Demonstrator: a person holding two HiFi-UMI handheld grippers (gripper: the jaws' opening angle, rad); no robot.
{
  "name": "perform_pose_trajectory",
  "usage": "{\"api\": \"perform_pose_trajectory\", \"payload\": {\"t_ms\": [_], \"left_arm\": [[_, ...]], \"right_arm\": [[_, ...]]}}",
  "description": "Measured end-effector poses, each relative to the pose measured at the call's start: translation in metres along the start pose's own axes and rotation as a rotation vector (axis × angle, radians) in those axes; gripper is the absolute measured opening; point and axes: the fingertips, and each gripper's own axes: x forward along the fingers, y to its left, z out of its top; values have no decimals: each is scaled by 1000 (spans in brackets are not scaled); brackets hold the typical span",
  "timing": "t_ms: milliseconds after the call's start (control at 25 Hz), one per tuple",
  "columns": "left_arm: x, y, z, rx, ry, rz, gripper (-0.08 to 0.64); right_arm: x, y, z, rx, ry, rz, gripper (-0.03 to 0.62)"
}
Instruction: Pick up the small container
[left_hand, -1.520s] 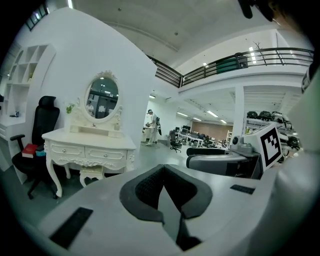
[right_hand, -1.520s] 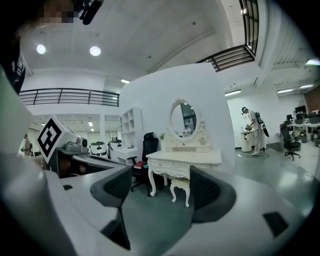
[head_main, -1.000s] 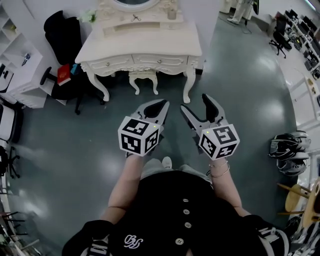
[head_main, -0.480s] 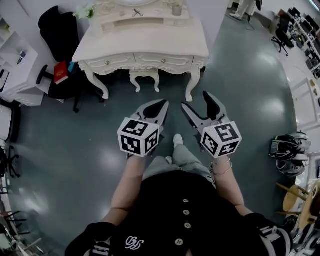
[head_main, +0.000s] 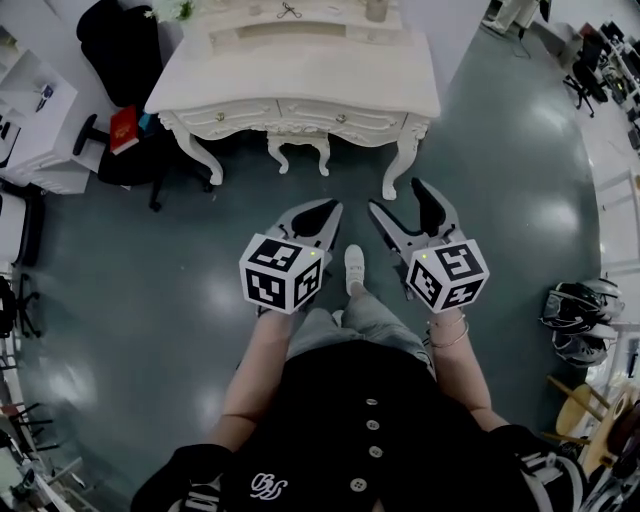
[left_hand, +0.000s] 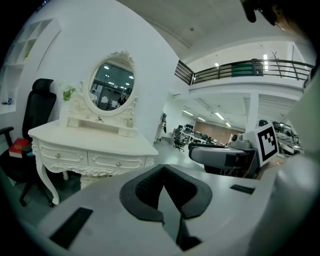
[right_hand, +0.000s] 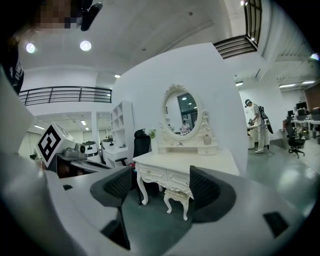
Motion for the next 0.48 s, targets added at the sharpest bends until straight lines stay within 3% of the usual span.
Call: {"api": "perform_pose_trajectory", "payload": {"t_ms": [480], "left_arm": [[64,48,50,16,-13,20,12]], "right_arm": [[68,-58,30,-11,3,21,348]]}}
